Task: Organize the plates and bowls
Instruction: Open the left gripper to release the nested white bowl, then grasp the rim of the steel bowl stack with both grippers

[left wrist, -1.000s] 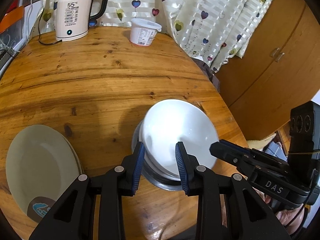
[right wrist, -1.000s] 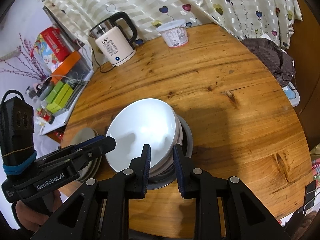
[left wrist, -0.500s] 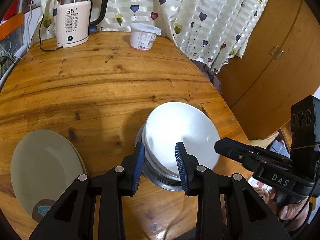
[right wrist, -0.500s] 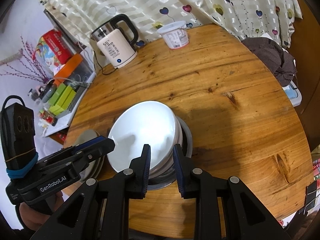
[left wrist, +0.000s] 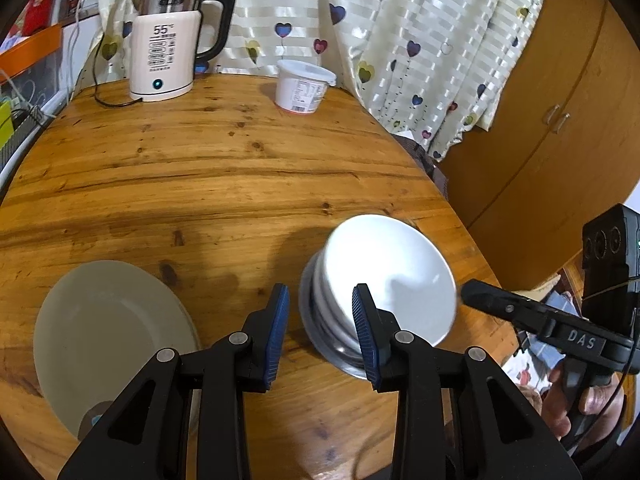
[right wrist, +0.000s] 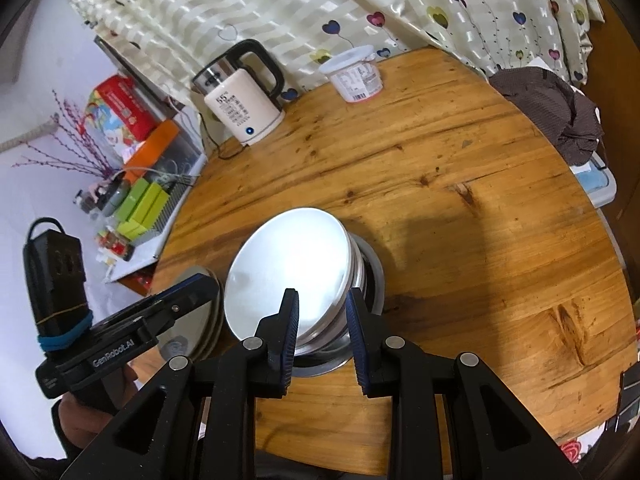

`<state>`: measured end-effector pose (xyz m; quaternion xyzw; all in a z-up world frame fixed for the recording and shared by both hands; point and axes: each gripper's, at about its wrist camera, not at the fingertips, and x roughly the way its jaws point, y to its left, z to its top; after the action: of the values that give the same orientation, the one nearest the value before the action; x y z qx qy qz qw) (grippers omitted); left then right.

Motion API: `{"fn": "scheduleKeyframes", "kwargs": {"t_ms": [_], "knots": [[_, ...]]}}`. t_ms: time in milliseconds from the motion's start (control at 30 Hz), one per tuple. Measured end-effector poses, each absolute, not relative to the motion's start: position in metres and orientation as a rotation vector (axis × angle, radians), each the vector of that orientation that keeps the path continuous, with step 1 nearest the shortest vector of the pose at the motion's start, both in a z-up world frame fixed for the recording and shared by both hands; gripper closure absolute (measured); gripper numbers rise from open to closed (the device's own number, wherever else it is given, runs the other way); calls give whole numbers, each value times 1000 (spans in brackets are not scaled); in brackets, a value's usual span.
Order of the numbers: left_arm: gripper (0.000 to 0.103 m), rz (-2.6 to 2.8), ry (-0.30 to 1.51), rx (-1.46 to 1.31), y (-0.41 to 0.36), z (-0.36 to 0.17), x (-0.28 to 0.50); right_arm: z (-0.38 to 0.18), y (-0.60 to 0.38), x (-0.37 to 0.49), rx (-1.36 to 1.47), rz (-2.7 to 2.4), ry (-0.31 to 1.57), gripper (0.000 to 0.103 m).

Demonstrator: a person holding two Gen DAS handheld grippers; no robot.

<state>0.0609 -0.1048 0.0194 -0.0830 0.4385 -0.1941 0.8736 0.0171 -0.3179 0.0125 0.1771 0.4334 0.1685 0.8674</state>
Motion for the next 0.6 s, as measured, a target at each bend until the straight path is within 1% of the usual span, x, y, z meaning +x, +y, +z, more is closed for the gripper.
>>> {"fn": "scheduleKeyframes", "kwargs": {"t_ms": [33,100,167,333,467,600], "knots": [[69,-402,915,-178,-102,19,61,13,-321,17,379,354,897,76],[69,-390,913,-189,-96,17,62,14,-326,16,391,349,870,64],[69,-385,906,-194,-92,16,63,15,-331,15,383,349,842,61],[69,-389,899,-200,-86,13,64,17,-342,14,362,338,795,61],[69,-399,907,-208,-83,9,65,10,-353,15,392,325,809,61],[69,-413,932,-233,-80,4,67,-1,-366,16,483,340,838,61]]}}
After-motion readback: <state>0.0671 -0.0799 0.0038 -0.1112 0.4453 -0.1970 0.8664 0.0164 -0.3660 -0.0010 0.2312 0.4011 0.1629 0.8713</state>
